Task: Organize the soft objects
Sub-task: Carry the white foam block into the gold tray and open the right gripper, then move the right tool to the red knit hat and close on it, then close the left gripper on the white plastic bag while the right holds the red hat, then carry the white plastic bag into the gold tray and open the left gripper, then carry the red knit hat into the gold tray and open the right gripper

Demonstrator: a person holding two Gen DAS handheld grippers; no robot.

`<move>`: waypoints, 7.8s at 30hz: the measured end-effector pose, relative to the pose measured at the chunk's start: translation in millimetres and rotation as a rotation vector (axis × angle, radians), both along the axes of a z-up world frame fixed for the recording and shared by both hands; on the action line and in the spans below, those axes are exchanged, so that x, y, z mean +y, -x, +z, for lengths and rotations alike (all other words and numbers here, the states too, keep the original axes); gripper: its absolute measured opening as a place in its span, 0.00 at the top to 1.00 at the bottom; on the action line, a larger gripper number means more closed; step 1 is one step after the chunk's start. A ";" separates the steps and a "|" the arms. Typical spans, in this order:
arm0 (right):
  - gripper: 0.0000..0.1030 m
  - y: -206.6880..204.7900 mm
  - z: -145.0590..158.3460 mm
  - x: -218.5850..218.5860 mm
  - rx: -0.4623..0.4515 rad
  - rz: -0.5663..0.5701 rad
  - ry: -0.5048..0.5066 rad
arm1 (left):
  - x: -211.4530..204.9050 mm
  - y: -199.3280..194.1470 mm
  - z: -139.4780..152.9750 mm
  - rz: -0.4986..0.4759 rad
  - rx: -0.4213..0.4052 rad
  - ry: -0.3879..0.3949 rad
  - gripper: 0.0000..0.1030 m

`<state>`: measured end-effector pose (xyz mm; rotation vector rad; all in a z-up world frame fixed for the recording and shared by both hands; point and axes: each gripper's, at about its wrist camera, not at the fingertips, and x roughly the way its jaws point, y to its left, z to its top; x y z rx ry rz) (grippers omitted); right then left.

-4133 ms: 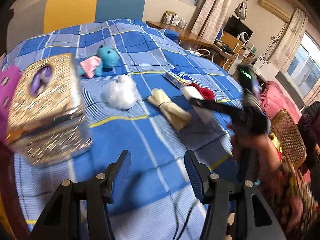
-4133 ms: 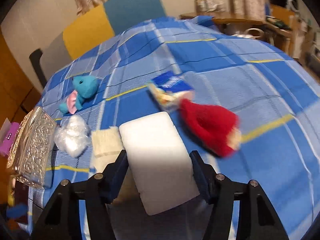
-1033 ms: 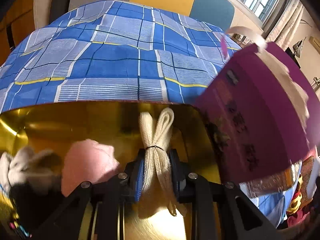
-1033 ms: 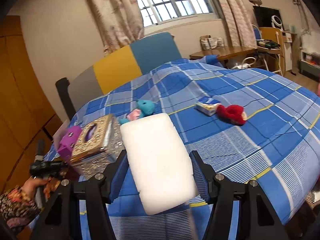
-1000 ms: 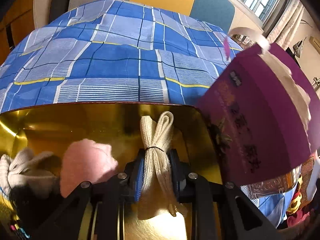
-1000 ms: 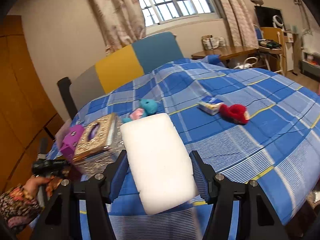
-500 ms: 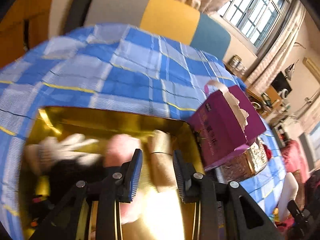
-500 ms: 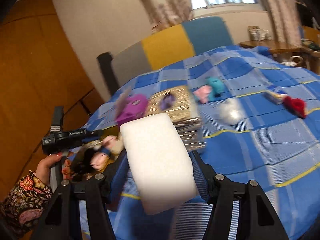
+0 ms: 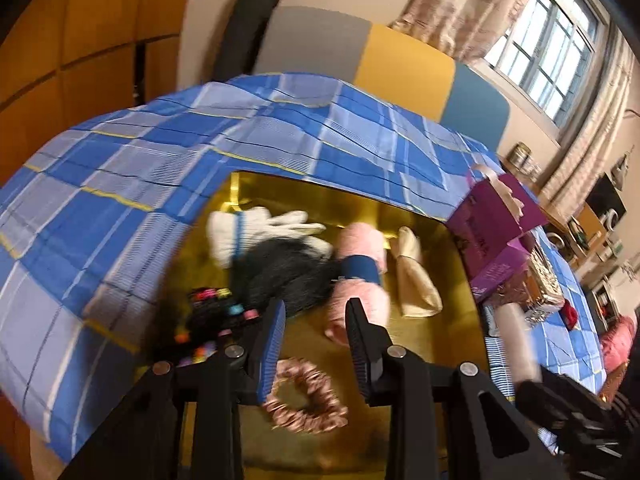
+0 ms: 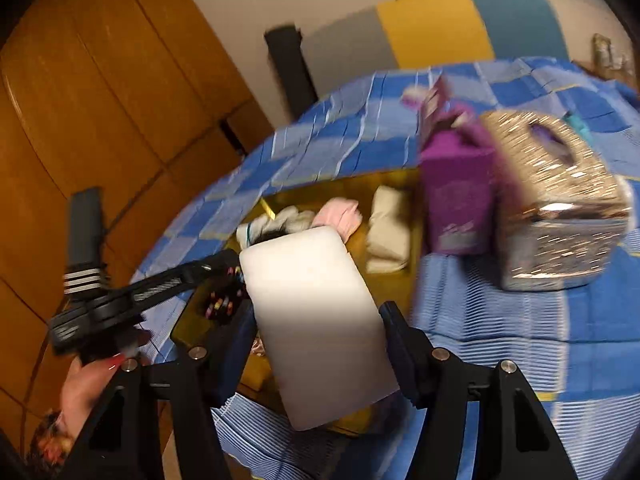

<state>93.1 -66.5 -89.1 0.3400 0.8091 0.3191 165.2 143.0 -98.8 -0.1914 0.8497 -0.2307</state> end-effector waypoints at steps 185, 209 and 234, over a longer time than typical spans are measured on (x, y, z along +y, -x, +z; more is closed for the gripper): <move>0.59 62.9 -68.7 -435.2 0.075 -0.862 0.438 | -103.1 32.7 9.2 -0.132 -0.029 0.032 0.68; 0.59 88.3 37.1 -313.8 -0.184 -0.718 0.304 | -9.2 4.1 -63.0 0.010 0.174 0.015 0.62; 0.58 38.0 46.1 -85.9 -0.172 -0.173 0.147 | 25.3 53.9 12.6 0.112 -0.117 -0.033 0.57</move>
